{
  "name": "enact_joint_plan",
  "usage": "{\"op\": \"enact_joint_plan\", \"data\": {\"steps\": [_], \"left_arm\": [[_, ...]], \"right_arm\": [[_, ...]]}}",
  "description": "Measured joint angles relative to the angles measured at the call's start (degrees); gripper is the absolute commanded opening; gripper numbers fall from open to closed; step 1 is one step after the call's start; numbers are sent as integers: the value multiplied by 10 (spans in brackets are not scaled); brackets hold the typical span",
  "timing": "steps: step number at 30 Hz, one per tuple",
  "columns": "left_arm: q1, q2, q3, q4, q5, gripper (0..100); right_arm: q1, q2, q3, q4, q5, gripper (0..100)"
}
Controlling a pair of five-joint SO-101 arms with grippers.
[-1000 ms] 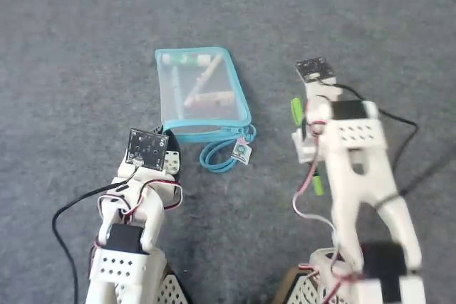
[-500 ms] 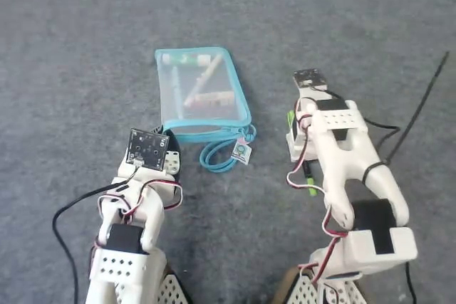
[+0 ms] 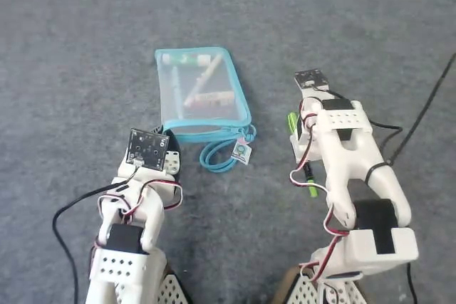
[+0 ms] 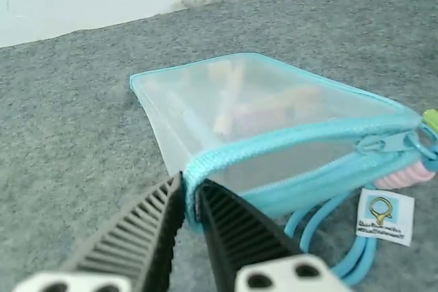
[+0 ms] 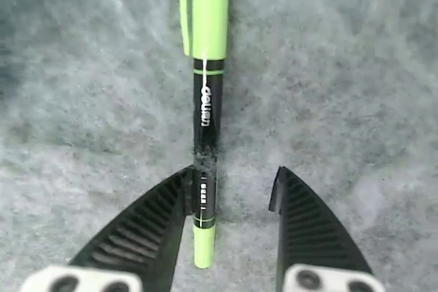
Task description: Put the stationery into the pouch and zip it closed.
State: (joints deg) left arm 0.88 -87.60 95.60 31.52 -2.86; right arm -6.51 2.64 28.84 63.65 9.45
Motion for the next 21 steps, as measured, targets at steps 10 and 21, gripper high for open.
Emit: {"op": "enact_joint_plan", "data": {"steps": [10,21], "left_arm": [[0,0,0,0,0,12],[0,0,0,0,0,12]], "right_arm": [[-1,-16,76,-49,8,173],[-1,-6,76,-69,8,173]]}}
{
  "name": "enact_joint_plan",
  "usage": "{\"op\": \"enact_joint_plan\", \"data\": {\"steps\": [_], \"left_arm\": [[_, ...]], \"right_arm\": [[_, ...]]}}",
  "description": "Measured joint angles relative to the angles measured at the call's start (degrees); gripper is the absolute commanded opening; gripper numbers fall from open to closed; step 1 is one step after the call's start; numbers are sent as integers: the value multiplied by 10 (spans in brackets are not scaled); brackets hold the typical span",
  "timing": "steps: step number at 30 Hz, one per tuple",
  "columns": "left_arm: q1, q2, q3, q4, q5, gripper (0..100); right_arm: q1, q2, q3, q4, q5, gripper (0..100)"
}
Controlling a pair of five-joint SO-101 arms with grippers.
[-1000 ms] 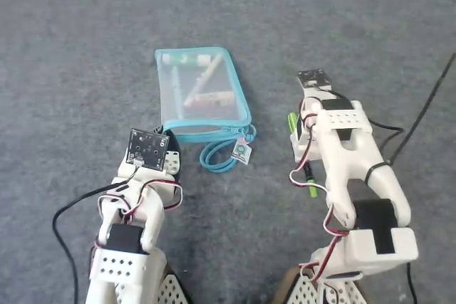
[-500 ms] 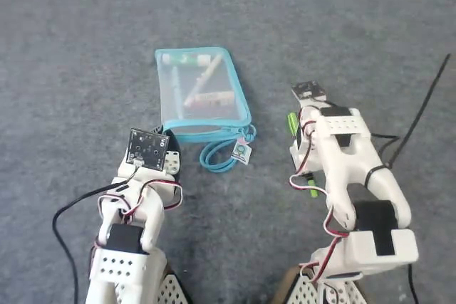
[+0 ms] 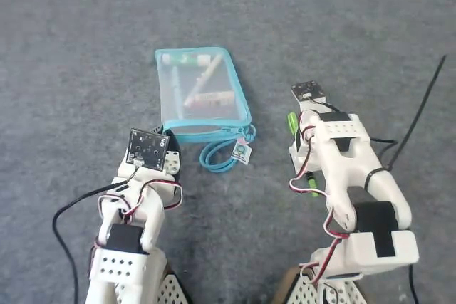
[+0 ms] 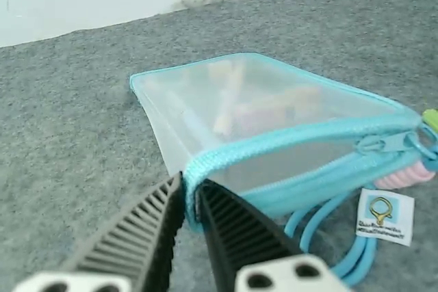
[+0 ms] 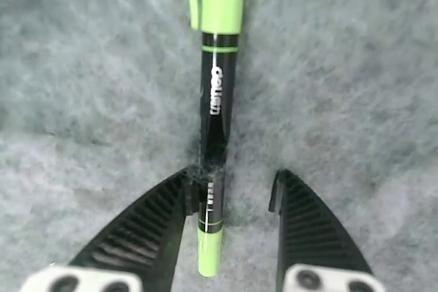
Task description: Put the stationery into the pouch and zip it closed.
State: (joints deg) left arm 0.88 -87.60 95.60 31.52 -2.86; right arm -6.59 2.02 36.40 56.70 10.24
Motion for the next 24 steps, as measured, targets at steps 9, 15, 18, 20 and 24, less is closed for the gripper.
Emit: {"op": "enact_joint_plan", "data": {"steps": [9,15,18,20,24], "left_arm": [[0,0,0,0,0,12],[0,0,0,0,0,12],[0,0,0,0,0,12],[0,0,0,0,0,12],[0,0,0,0,0,12]], "right_arm": [[1,0,0,0,0,173],[1,0,0,2,4,173],[-2,0,-1,25,20,176],[-10,0,-1,40,35,177],[-16,-29,19,55,37,177]]}}
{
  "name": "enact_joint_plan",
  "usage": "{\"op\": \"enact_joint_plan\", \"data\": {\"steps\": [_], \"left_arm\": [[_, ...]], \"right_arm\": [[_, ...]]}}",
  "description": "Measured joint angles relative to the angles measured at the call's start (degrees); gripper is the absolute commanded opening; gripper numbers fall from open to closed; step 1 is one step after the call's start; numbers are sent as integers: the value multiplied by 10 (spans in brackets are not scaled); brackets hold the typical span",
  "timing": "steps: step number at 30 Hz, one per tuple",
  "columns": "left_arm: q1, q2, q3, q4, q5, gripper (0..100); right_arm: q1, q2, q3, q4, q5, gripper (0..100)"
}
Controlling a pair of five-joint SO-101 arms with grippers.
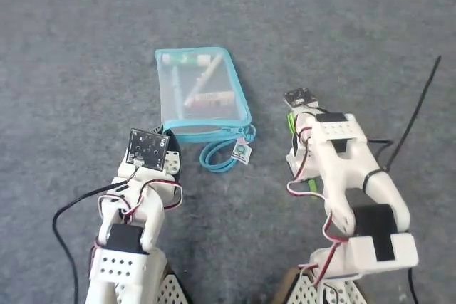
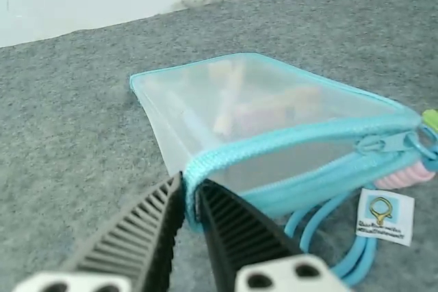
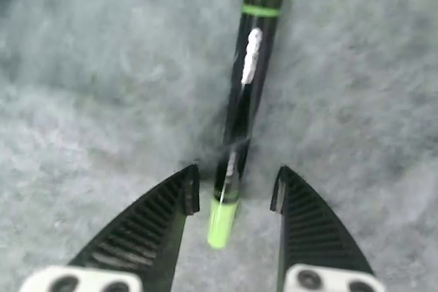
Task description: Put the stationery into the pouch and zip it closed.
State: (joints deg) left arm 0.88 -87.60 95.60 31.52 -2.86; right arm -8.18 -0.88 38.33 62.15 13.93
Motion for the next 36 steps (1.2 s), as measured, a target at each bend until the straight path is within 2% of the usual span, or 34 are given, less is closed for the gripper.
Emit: {"op": "enact_joint_plan", "data": {"steps": [6,11,16,18,24,30,36], "left_arm": [[0,0,0,0,0,12],[0,0,0,0,0,12],[0,0,0,0,0,12],[0,0,0,0,0,12],[0,0,0,0,0,12],[0,0,0,0,0,12],[0,0,0,0,0,12]], "right_arm": [[-7,-81,80,-11,0,173],[-6,-87,88,-17,0,167],[-4,-87,89,-24,0,0],[-4,-77,89,-35,0,25],[29,-90,89,-25,-1,6],[55,-249,90,67,1,6],[47,-484,89,190,91,6]]}}
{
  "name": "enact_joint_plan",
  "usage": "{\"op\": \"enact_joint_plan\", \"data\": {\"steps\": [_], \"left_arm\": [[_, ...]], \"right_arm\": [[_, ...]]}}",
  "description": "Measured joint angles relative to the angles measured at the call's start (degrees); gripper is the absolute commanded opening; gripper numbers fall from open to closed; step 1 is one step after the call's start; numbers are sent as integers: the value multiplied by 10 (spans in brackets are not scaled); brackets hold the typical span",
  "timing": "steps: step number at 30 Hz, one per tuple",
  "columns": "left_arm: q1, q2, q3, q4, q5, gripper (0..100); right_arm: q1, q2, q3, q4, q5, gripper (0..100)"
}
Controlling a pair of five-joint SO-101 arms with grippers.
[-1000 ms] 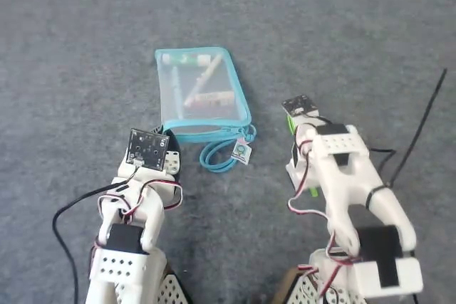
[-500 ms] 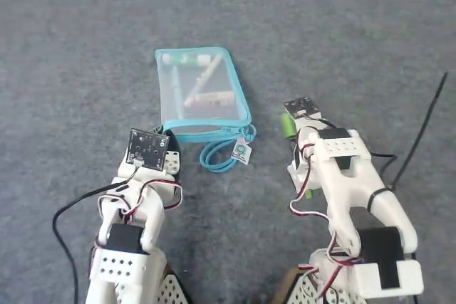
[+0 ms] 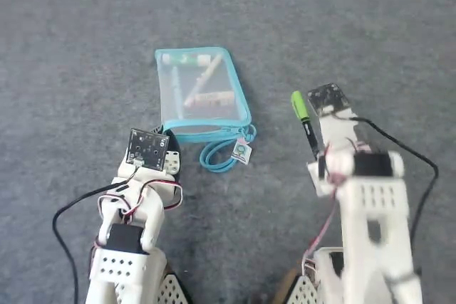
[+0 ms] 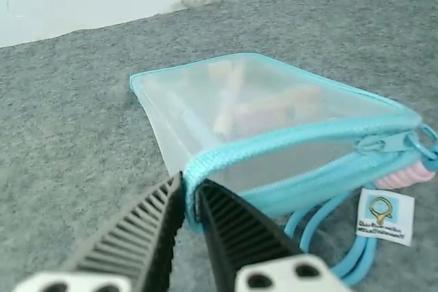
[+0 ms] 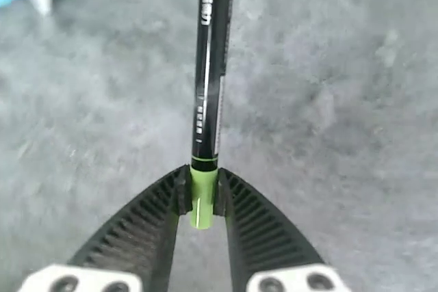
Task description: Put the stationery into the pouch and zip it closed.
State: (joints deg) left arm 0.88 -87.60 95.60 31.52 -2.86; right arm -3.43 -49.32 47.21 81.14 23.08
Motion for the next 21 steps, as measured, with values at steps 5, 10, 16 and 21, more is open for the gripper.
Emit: {"op": "enact_joint_plan", "data": {"steps": [5,10,16,21], "left_arm": [[0,0,0,0,0,12],[0,0,0,0,0,12],[0,0,0,0,0,12],[0,0,0,0,0,12]], "right_arm": [[-76,-97,-39,113,78,6],[-186,-96,-50,135,90,6],[-237,9,-91,135,73,6],[-240,113,-177,135,40,6]]}}
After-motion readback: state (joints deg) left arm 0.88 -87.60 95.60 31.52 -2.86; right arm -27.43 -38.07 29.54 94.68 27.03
